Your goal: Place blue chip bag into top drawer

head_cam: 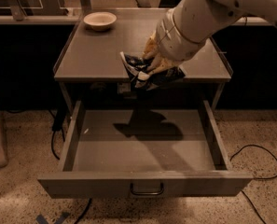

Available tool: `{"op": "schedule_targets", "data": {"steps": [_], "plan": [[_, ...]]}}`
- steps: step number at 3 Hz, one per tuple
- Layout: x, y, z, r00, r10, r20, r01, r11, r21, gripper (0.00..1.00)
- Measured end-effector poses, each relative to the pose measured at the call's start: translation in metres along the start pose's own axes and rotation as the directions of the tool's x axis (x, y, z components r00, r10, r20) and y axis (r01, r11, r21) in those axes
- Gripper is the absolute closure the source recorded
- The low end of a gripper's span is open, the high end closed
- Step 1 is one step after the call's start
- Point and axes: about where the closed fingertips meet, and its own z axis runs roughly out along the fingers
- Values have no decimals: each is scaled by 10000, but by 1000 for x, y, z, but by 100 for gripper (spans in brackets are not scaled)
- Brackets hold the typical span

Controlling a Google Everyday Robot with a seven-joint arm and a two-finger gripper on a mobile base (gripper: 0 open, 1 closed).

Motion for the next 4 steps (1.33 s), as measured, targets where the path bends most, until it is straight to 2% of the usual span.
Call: {"op": "schedule_targets", "data": {"steps": [2,3,4], "plan": [[-37,17,-19,9989,426,-205,-437,9976,-530,100],[-46,25,-11,9983,563,-139,-571,9959,-695,100],[-42,42,1,9975,491,-507,-538,9940,-956,100]]}}
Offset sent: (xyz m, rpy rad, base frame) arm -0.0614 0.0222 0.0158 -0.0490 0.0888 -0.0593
